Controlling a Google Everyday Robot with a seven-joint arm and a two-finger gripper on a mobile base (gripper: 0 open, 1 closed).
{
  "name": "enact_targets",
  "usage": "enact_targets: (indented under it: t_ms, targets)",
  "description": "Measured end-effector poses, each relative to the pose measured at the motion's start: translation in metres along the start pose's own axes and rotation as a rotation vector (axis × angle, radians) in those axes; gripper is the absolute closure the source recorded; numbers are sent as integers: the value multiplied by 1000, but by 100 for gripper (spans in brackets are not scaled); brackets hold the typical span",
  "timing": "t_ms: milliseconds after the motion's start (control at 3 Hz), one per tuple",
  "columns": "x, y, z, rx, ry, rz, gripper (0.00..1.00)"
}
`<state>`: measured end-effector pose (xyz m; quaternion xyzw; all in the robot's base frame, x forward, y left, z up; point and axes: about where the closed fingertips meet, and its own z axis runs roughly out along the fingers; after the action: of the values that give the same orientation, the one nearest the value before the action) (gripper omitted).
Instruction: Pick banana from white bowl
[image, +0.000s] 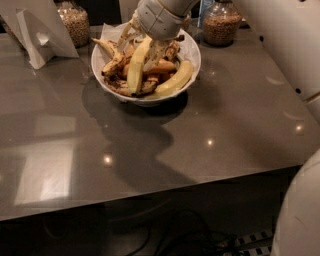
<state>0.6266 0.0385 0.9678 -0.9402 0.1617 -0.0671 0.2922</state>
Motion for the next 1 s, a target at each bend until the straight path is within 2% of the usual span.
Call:
enact_targets:
  t_ms: [333,667,1000]
  targets:
    - [10,0,8,-53,8,-33,42]
    - [18,-1,14,-83,15,-49,44]
    - [23,2,21,-95,17,-39,47]
